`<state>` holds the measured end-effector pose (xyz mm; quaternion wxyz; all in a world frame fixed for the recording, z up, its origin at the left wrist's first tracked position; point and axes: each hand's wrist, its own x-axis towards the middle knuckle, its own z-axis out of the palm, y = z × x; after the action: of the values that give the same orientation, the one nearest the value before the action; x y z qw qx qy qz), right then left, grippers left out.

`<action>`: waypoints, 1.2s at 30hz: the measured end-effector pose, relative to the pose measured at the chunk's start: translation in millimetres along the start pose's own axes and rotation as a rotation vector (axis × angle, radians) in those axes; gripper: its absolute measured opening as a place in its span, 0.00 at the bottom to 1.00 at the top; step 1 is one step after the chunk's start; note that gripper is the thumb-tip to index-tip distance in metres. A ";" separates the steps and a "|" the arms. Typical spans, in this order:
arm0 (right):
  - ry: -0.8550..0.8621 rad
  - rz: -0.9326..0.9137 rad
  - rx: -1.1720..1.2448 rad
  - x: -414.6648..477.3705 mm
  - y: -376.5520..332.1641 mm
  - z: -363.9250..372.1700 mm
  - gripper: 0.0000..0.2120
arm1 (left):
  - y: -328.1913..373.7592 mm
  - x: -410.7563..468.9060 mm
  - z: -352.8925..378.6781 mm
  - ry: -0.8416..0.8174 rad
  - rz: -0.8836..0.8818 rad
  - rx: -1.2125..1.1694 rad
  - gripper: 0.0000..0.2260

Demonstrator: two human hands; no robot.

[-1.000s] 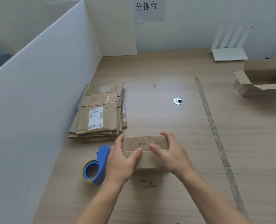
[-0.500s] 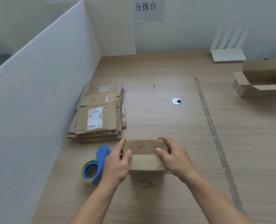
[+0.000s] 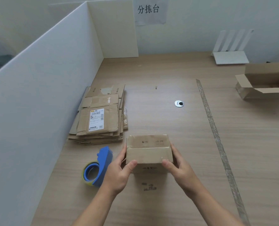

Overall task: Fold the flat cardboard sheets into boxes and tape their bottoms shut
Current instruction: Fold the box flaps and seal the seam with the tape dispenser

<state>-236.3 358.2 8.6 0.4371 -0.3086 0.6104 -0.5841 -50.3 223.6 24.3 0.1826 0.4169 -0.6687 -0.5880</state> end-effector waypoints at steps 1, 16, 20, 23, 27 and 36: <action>-0.016 -0.005 -0.077 0.6 0.3 0.1 0.34 | 0.8 0.3 0.9 0.047 0.007 0.017 0.33; 0.449 -0.133 -0.246 13.7 -45.8 5.5 0.20 | 49.5 8.3 23.5 0.445 0.092 -0.018 0.16; 0.634 -0.187 -0.294 16.4 -49.6 9.8 0.21 | 61.3 4.8 34.2 0.490 0.113 0.036 0.14; 0.675 -0.193 -0.349 18.5 -50.4 16.8 0.19 | 73.1 10.0 38.8 0.540 0.110 0.063 0.14; 0.615 -0.196 -0.488 20.2 -48.2 24.7 0.21 | 85.8 23.2 33.2 0.567 0.125 0.177 0.13; 0.350 -0.225 -0.449 13.6 -41.3 32.4 0.35 | 101.6 35.7 25.7 0.477 0.245 0.413 0.15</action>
<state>-218.6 326.6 48.9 0.1788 -0.3580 0.7521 -0.5236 -124.9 208.4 104.6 0.3149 0.4873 -0.7573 -0.2997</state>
